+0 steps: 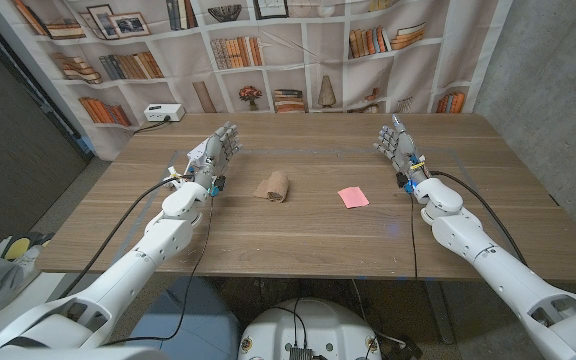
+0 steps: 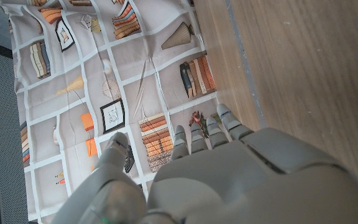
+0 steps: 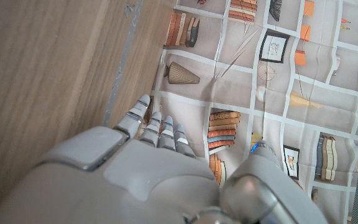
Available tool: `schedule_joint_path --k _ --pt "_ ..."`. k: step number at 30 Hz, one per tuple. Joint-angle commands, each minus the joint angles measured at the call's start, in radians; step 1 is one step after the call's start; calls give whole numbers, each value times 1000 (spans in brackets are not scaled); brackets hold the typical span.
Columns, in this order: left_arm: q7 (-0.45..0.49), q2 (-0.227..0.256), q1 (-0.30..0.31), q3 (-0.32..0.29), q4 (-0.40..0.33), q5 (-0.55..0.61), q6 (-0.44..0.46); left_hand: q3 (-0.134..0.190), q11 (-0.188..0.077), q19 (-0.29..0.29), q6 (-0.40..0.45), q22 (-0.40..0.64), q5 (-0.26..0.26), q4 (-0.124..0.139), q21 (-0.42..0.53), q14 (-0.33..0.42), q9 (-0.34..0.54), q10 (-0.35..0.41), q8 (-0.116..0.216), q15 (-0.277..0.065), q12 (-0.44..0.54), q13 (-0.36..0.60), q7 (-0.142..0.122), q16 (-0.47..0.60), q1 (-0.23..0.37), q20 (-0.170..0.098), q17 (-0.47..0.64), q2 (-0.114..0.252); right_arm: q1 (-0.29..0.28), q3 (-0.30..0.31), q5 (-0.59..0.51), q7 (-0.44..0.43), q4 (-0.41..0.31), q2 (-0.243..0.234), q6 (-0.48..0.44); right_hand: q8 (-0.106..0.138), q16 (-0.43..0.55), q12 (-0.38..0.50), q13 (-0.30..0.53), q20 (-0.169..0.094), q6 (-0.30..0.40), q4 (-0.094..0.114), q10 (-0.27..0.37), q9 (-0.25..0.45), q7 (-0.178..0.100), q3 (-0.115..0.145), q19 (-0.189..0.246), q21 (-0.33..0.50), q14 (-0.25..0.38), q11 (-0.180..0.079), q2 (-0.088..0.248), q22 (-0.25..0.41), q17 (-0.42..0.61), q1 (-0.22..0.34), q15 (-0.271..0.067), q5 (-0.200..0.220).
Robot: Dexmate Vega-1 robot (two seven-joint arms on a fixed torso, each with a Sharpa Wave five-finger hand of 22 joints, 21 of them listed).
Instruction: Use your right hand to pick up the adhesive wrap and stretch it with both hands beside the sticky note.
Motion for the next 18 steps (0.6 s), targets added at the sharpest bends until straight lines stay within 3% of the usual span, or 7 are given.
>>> schedule_joint_path --k 1,12,15,18 --pt "-3 -4 -8 2 10 3 -2 6 0 1 8 5 6 0 1 8 3 5 6 0 4 2 0 4 13 7 3 1 15 1 13 10 16 7 -13 6 4 7 3 -3 0 -1 0 1 7 7 7 5 0 9 -1 3 1 11 9 6" --pt "13 0 6 -3 -8 5 -6 5 1 2 10 5 6 1 -5 7 3 6 5 1 6 0 1 4 11 8 4 2 10 -11 -17 6 -1 -10 -11 7 3 7 3 -1 -2 -7 0 1 5 12 4 4 -4 6 4 3 1 22 8 6" --pt "18 3 14 -6 -20 4 -6 5 4 3 10 5 5 2 -7 7 3 7 5 2 6 0 1 5 10 8 5 3 -4 -9 -47 -28 -9 0 40 16 9 15 4 -1 18 -24 26 1 -9 24 9 6 14 -3 12 3 -1 54 -8 6" --pt "19 15 28 -11 -42 0 1 5 5 3 10 5 5 2 -8 7 3 7 5 2 6 0 1 5 9 8 5 4 -13 -10 -50 -36 -37 -9 25 18 11 16 4 -2 23 -30 31 1 -12 28 11 7 19 -6 14 3 -2 64 -10 6"
